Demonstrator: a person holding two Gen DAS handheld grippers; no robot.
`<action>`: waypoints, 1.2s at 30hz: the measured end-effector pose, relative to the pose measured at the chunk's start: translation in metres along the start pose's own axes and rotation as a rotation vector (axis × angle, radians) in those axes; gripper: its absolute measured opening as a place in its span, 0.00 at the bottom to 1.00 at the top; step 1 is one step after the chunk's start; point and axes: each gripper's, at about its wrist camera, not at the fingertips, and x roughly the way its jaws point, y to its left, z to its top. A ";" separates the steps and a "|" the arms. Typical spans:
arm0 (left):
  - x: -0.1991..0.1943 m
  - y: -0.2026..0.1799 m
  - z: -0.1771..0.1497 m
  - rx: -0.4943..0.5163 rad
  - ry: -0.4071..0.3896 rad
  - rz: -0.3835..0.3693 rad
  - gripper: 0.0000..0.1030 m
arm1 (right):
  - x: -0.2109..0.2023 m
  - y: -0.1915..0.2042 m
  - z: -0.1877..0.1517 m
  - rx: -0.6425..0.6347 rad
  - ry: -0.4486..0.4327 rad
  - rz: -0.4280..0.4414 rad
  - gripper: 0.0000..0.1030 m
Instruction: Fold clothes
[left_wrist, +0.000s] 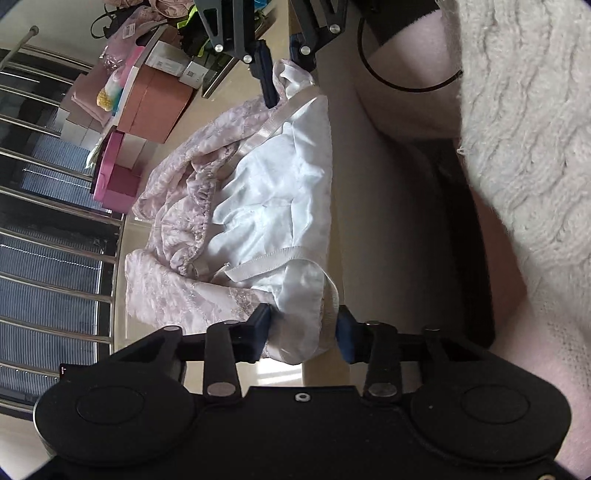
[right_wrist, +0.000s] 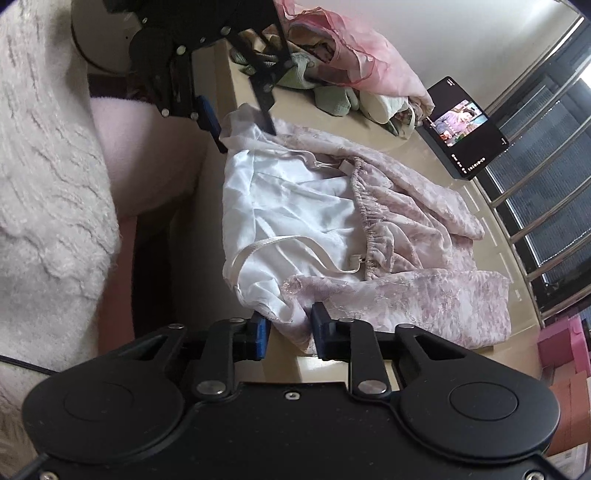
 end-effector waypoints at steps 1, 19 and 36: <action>-0.002 0.002 0.001 -0.014 -0.001 -0.003 0.27 | -0.002 -0.001 -0.001 0.001 0.000 0.008 0.18; -0.019 -0.018 -0.024 0.140 0.118 0.126 0.76 | -0.029 0.045 -0.053 -0.246 0.057 -0.192 0.67; 0.018 -0.006 0.000 0.057 -0.030 0.085 0.55 | 0.009 0.043 -0.034 -0.325 -0.054 -0.222 0.39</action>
